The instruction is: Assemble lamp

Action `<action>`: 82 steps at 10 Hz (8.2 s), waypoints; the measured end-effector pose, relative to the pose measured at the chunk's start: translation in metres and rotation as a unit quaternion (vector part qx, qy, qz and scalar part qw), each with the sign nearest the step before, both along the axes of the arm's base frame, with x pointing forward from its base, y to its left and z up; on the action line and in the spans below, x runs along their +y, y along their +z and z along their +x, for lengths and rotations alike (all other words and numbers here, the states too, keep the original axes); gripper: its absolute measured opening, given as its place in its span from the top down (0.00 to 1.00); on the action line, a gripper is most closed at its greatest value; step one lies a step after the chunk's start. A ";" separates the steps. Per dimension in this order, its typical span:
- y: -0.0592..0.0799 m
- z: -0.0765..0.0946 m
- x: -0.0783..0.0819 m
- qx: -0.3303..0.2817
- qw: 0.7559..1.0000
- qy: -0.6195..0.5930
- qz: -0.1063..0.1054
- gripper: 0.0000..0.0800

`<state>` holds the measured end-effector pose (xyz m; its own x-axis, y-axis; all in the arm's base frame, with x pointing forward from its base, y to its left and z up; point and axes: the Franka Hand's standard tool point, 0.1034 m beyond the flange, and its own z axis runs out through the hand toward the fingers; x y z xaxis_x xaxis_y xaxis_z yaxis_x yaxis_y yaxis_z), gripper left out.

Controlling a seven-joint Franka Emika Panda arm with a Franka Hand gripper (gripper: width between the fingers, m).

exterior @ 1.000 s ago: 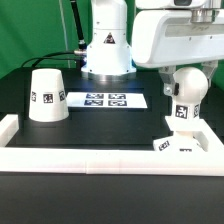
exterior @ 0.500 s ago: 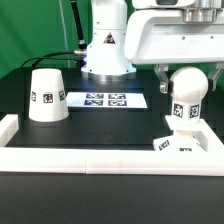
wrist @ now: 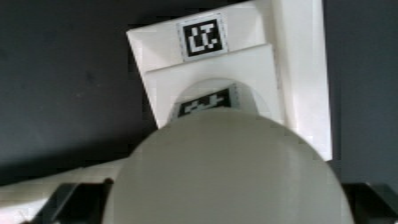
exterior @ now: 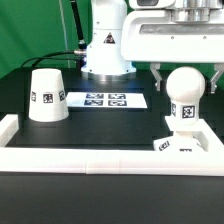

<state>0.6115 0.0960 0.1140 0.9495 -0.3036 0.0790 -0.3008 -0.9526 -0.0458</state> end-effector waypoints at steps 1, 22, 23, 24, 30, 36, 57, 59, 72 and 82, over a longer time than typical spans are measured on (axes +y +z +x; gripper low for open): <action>0.000 0.000 -0.001 0.001 0.999 -0.049 0.004 0.28; -0.002 -0.005 0.016 0.035 0.928 -0.363 0.075 0.13; -0.002 -0.005 0.015 0.033 0.941 -0.330 0.073 0.13; -0.002 -0.005 0.015 0.031 0.951 -0.298 0.071 0.13; -0.005 -0.006 0.010 0.017 0.999 -0.041 0.028 0.13; -0.001 -0.001 0.009 0.004 0.981 0.195 -0.008 0.13; 0.001 0.004 0.001 -0.008 0.981 0.193 -0.028 0.28; 0.001 0.004 -0.002 -0.007 0.993 0.115 -0.022 0.28; 0.061 -0.017 -0.041 -0.010 1.000 0.003 -0.003 0.13; 0.032 -0.068 -0.082 0.012 1.000 -0.024 -0.008 0.13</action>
Offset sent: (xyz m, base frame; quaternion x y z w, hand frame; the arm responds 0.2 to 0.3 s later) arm 0.0000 0.0000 0.0000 0.0000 0.0000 0.1938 0.9810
